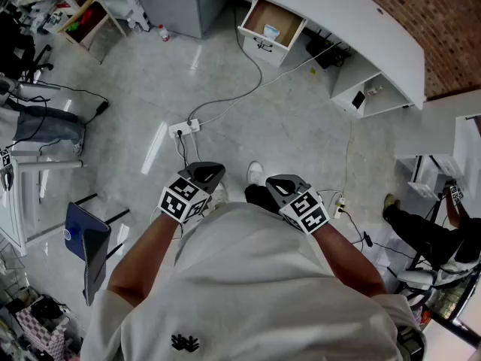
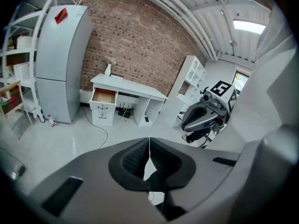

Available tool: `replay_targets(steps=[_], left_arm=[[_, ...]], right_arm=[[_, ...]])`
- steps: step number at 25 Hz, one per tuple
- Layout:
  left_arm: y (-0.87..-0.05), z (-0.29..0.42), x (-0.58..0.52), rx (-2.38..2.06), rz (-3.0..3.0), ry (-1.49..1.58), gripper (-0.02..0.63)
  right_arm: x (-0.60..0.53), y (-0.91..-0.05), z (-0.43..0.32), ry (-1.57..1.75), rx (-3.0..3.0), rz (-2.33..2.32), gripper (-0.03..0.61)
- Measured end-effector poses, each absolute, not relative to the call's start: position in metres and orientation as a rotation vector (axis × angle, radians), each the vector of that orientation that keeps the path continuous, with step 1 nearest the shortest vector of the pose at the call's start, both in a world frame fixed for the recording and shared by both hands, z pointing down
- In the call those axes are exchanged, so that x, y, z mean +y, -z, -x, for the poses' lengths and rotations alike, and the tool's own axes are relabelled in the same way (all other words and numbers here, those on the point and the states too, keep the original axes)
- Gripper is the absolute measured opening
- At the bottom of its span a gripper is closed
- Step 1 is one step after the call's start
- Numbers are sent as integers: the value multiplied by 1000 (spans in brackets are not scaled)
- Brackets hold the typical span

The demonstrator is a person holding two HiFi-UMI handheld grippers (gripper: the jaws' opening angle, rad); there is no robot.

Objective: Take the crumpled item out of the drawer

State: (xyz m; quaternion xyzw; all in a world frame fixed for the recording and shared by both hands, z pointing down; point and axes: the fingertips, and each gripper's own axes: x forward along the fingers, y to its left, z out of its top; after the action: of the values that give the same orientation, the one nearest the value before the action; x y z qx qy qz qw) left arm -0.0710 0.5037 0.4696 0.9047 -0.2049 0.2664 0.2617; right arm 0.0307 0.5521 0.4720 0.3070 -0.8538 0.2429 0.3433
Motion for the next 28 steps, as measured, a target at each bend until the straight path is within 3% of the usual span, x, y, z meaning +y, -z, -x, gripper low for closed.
replay_targets(steps=[16, 28], left_arm=[[-469, -67, 382, -635, -2489, -768, 26], [-466, -54, 225, -683, -2441, -729, 28]], right_arm=[[414, -499, -148, -652, -2310, -831, 29], [258, -507, -153, -665, -2252, -849, 72]])
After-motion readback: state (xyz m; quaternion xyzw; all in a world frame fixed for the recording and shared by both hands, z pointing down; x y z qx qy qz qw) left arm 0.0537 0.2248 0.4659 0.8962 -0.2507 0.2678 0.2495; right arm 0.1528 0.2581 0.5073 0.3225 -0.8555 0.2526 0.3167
